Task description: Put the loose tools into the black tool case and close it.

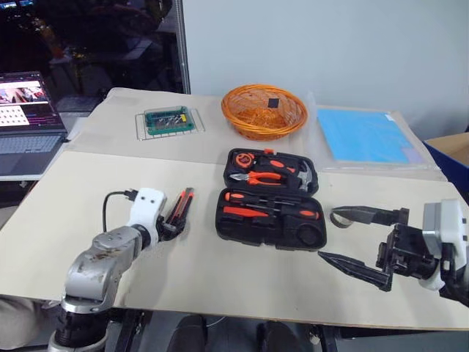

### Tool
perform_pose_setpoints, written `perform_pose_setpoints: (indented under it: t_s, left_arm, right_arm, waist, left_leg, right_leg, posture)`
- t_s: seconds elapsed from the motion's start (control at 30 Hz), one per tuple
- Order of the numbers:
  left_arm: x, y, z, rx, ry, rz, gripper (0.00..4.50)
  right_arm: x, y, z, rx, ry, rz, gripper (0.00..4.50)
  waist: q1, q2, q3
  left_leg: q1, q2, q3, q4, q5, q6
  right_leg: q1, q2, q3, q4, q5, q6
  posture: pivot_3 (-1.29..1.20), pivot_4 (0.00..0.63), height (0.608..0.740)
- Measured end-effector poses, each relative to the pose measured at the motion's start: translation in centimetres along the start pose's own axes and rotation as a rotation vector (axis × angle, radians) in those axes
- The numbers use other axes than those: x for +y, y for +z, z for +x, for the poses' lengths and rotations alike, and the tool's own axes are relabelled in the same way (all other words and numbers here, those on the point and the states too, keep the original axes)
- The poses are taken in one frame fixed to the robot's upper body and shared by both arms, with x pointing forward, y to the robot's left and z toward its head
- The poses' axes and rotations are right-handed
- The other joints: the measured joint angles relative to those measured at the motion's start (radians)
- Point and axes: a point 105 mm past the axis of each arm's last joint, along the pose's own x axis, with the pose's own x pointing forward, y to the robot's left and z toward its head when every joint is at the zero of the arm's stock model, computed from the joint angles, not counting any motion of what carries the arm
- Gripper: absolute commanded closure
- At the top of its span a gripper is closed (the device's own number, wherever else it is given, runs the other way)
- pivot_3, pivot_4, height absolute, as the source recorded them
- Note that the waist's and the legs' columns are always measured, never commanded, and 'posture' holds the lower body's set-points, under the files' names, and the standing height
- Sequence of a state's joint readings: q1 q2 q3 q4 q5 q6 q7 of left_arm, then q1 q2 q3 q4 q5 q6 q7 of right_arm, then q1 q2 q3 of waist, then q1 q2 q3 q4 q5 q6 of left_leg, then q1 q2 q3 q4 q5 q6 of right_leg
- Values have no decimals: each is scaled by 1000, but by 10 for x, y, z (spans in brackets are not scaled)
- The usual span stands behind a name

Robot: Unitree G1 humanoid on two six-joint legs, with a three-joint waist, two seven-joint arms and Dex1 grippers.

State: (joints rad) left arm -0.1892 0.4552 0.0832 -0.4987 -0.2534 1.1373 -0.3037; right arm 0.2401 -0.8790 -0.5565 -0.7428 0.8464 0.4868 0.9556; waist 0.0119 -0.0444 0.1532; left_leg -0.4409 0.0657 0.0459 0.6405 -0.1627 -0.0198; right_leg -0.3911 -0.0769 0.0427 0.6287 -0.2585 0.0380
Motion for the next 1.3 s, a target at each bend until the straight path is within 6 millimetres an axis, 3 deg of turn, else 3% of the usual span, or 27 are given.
perform_pose_setpoints:
  t_s: [0.1, 0.27, 0.37, 0.43, 0.53, 0.67, 0.8, 1.0, 1.2, 1.27, 1.3]
  left_arm:
    - [-1, 0, 0, -10, -4, -12, 2659]
    - [-6, 9, 0, -95, -82, -45, 2734]
    - [-27, 46, -10, -199, -392, 87, 2734]
    - [-48, 84, -24, -299, -625, 280, 2734]
    - [-79, 104, -21, -303, -893, 545, 2734]
    - [-104, 86, 6, -187, -1090, 747, 2734]
    - [-120, 75, 28, -116, -1140, 838, 2734]
    - [-128, 62, 44, -47, -1123, 901, 2734]
    - [-128, 61, 48, -39, -1103, 943, 2734]
    - [-128, 61, 48, -37, -1100, 948, 1706]
    - [-126, 61, 48, -37, -1093, 949, 1464]
  right_arm:
    - [0, 0, 0, 2, 3, 1, 0]
    - [1, -1, -2, 9, -3, 4, 0]
    - [4, -4, -9, 24, -38, 17, 0]
    - [6, -5, -15, 35, -69, 17, 0]
    - [8, -8, -27, 71, -112, 24, 0]
    - [7, -4, -39, 102, -161, -8, 0]
    - [12, -3, -44, 122, -181, -13, 0]
    - [19, 1, -44, 131, -197, -30, 0]
    - [23, 2, -42, 123, -198, -16, 0]
    - [23, 2, -42, 121, -201, -15, 0]
    - [22, 2, -42, 120, -203, -15, 0]
  waist:
    - [0, 0, 0]
    - [1, 0, 0]
    - [13, -2, 1]
    - [15, 0, 0]
    - [18, 3, -2]
    - [9, 3, -2]
    - [-1, 3, -1]
    - [-2, 3, -1]
    - [0, 3, -1]
    - [0, 3, -1]
    - [0, 3, -1]
  left_leg:
    - [0, 0, 0, -1, 0, 0]
    - [0, 0, 0, -1, 0, -1]
    - [-4, 1, -1, -1, -2, -3]
    - [-4, -1, 2, -1, -2, -3]
    - [-4, -2, 3, -1, 0, 0]
    - [-4, -1, 2, -1, 3, 6]
    - [-6, 0, 0, -1, 3, 6]
    - [-6, 0, -1, -1, 3, 6]
    - [-4, 0, -1, 0, 3, 6]
    - [-3, -1, -1, 1, 3, 6]
    - [-3, 0, -1, 1, 3, 6]
  right_leg:
    - [-1, 1, 0, 1, 0, -1]
    - [-1, 0, 0, 0, -1, 0]
    - [-10, 1, -3, 1, -1, -1]
    - [-8, -1, -1, 1, 0, -2]
    - [-2, -1, 1, -2, -1, -1]
    - [-2, 1, 1, -2, -1, 0]
    - [-4, 3, 1, 1, -2, 1]
    - [-4, 2, 1, 1, -6, 7]
    - [-1, 2, 1, 1, -6, 7]
    - [0, 2, 1, 1, -6, 7]
    - [0, 2, 1, 1, -6, 7]
  posture:
    - [0, 150, 740]
    - [0, 150, 740]
    - [0, 150, 740]
    - [0, 150, 740]
    - [0, 150, 740]
    - [0, 150, 740]
    - [0, 150, 740]
    - [0, 150, 740]
    - [0, 150, 740]
    - [0, 150, 740]
    - [0, 150, 740]
